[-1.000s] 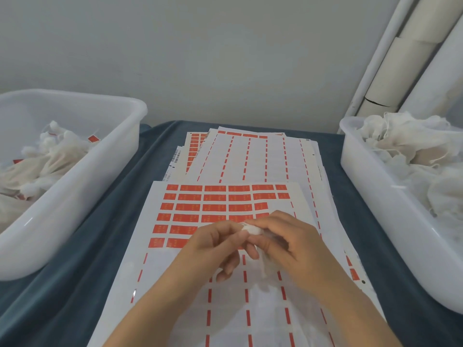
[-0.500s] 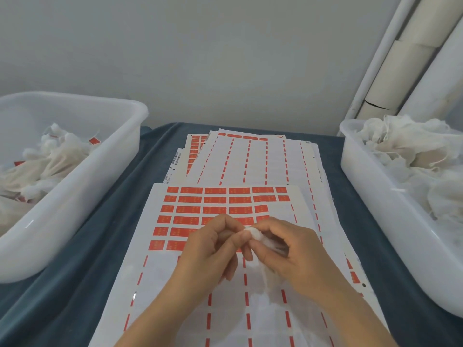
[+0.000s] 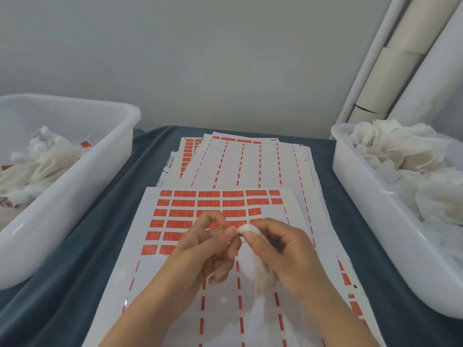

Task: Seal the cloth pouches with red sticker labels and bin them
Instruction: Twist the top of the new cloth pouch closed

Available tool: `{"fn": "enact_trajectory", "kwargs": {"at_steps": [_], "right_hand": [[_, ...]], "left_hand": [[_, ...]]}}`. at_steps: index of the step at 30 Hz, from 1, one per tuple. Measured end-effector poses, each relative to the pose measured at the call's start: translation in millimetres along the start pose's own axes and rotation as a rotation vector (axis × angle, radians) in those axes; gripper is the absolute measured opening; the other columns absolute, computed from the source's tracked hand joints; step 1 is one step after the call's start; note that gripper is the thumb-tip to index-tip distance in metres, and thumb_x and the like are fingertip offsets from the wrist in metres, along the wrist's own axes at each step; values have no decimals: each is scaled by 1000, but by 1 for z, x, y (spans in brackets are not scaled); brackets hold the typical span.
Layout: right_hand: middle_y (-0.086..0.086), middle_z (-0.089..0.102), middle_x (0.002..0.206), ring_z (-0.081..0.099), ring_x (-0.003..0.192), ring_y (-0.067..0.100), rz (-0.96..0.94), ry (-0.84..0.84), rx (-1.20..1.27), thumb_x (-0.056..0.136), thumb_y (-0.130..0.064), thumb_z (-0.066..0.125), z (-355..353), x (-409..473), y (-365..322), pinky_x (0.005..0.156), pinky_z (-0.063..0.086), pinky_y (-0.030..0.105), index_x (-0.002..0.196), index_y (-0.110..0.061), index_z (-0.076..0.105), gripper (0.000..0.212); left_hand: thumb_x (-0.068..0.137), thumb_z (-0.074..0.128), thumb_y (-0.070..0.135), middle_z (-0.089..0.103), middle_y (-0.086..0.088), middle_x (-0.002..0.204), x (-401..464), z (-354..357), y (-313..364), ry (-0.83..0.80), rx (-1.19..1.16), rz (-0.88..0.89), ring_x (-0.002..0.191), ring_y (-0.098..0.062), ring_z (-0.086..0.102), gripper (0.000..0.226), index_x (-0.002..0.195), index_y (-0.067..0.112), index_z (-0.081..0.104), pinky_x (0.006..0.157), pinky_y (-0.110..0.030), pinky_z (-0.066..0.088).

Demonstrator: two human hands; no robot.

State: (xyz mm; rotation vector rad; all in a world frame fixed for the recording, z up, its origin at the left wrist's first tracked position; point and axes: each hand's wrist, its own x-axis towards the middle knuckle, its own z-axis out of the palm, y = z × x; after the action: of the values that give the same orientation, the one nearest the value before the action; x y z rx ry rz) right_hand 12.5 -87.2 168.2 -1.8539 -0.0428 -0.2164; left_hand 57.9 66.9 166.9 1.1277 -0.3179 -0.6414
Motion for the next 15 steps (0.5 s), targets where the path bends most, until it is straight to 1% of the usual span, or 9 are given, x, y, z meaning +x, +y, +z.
{"fn": "enact_trajectory", "kwargs": {"at_steps": [1,2,4,5,7,9,11,13,15], "right_hand": [[-18,69,84,64,84,2,27,-2,50,70,-48,58,1,0,-1,69,47,6,80,-36,66,18],[-15,70,83,65,83,4,55,-2,95,69,-47,60,2,0,-1,69,49,8,79,-34,68,18],[-11,71,82,65,81,7,111,4,147,65,-48,62,3,-1,-3,69,50,10,77,-33,69,21],[-12,70,79,65,77,6,140,3,156,63,-49,62,3,-1,-4,67,50,10,75,-34,70,21],[-13,67,69,62,64,1,185,-39,183,63,-50,62,4,-1,-8,64,48,13,72,-36,70,19],[-15,63,58,57,54,-2,218,-133,261,71,-48,63,4,-2,-12,63,44,17,66,-34,70,17],[-14,60,54,53,49,1,250,-235,429,83,-38,63,4,-4,-13,57,43,15,63,-28,69,23],[-10,56,52,46,45,3,302,-322,653,84,-31,60,4,-5,-13,52,43,16,66,-20,68,22],[-9,51,51,44,45,3,331,-389,808,80,-32,66,4,-5,-10,50,42,16,69,-16,67,20]], "left_hand": [[80,64,21,53,-7,58,0,0,1,-15,-34,-2,38,-12,39,4,78,21,60,38,-18,35],[81,64,19,53,-8,58,0,-1,1,-22,-59,-6,38,-12,39,6,76,22,61,38,-18,35],[79,65,17,52,-8,57,0,-3,1,-16,-91,-21,38,-12,38,6,75,21,62,37,-18,34],[77,68,17,52,-8,57,0,-3,2,-12,-104,-27,37,-12,37,7,75,21,62,37,-18,34],[70,72,20,51,-7,56,0,-4,3,-7,-137,-37,37,-11,37,10,75,20,63,36,-17,35],[69,71,21,50,-6,56,0,-5,2,-9,-172,-43,38,-10,36,11,77,20,64,36,-17,34],[69,71,21,49,-6,58,0,-4,1,-14,-188,-49,39,-10,36,12,79,19,64,37,-17,33],[70,71,22,48,-5,59,0,-3,0,-26,-172,-49,42,-10,36,14,82,19,62,38,-17,30],[72,70,25,49,-3,59,0,-2,-2,-34,-133,-33,45,-10,37,16,84,21,60,39,-16,31]]}}
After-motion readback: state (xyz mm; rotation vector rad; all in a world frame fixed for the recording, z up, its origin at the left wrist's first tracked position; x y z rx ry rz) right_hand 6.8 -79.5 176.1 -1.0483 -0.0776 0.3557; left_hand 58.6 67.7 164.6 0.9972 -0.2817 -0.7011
